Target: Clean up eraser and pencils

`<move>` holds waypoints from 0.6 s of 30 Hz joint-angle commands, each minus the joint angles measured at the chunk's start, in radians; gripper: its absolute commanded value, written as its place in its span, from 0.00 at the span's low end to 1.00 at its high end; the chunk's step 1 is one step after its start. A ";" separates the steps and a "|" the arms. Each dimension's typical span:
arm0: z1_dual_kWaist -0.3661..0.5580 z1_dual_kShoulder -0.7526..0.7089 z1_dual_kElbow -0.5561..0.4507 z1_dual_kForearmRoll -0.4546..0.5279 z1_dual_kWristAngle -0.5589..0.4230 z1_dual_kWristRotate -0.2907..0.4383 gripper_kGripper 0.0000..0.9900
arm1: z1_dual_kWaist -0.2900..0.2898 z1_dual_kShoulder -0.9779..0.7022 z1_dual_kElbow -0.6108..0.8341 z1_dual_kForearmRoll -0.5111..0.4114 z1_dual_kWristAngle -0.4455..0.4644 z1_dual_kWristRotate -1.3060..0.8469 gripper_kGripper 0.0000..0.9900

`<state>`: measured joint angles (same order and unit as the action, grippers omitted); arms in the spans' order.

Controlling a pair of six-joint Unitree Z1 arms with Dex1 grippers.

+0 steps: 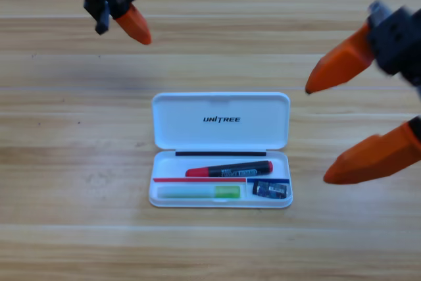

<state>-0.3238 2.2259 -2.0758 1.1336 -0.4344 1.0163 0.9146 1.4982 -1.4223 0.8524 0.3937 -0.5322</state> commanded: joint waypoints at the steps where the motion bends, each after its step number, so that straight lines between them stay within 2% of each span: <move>1: 0.017 0.132 -0.001 -0.015 -0.096 -0.036 0.00 | -0.053 0.002 0.043 -0.029 0.077 -0.003 1.00; 5: 0.017 0.184 0.022 -0.005 -0.201 -0.031 0.00 | -0.053 0.031 0.051 -0.030 0.122 -0.003 0.99; 8: 0.006 0.207 0.049 0.000 -0.242 -0.019 0.00 | -0.053 0.057 0.060 -0.035 0.139 -0.003 0.99; 18: -0.041 0.233 0.094 0.006 -0.276 -0.010 0.00 | -0.053 0.057 0.080 -0.041 0.142 -0.005 0.99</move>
<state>-0.3299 2.4043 -2.0077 1.1323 -0.6951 0.9994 0.8873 1.5265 -1.3734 0.8287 0.5240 -0.5322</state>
